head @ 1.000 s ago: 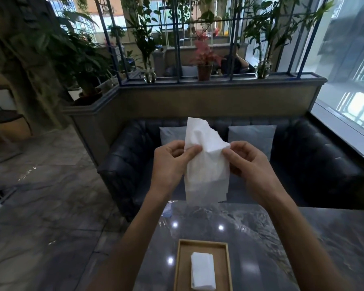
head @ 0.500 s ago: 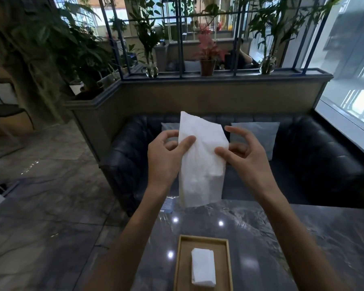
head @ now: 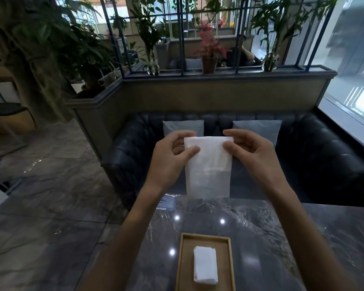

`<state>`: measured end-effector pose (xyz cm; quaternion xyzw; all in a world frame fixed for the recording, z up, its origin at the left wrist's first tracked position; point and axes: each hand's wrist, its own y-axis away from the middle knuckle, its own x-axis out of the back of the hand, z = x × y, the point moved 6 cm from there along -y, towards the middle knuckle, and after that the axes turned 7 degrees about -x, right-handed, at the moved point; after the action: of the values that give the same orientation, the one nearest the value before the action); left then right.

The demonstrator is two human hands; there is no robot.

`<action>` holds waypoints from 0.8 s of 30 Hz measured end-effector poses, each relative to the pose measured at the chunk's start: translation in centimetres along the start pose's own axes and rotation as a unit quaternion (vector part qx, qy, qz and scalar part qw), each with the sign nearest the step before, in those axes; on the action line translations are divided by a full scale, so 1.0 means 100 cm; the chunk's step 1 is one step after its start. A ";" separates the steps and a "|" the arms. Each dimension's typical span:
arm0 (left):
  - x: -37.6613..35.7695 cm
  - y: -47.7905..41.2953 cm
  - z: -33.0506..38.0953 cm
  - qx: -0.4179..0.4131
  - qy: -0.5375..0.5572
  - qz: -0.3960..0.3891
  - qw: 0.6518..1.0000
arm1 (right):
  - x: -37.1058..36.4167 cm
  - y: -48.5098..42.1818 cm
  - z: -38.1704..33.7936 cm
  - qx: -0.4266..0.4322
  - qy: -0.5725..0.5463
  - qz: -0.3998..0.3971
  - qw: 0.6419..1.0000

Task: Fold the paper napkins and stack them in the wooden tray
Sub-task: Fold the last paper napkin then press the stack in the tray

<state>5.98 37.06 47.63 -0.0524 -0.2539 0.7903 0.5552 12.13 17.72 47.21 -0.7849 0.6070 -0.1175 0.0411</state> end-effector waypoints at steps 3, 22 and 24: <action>0.003 -0.001 -0.001 -0.010 -0.082 0.016 0.996 | -0.001 -0.006 0.003 -0.002 0.056 0.007 0.998; 0.000 -0.005 0.001 0.045 0.105 -0.003 0.993 | -0.017 0.007 0.006 0.018 -0.023 -0.057 0.998; -0.002 0.001 -0.006 0.066 0.158 -0.046 0.984 | -0.013 0.007 0.006 0.011 -0.006 -0.030 0.999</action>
<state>6.17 37.03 47.00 -0.1282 -0.1121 0.7608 0.6262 11.31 18.77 46.36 -0.8032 0.5813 -0.1208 0.0494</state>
